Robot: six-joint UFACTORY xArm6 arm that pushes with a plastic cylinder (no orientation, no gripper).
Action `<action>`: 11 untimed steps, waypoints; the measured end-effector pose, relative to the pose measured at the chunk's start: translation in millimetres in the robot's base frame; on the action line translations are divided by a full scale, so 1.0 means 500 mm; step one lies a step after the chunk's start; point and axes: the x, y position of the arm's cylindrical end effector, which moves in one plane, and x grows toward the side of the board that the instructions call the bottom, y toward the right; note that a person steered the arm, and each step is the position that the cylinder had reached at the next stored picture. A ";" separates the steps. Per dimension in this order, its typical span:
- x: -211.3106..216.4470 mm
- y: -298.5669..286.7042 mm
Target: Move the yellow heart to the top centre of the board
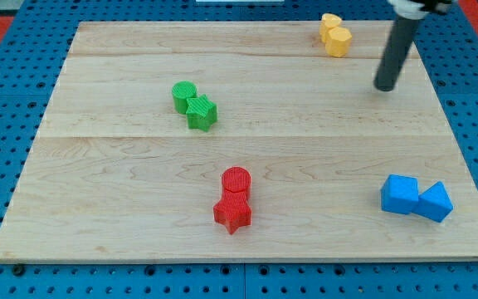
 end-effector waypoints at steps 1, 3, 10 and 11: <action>-0.054 0.136; -0.163 0.204; -0.277 -0.223; -0.260 -0.406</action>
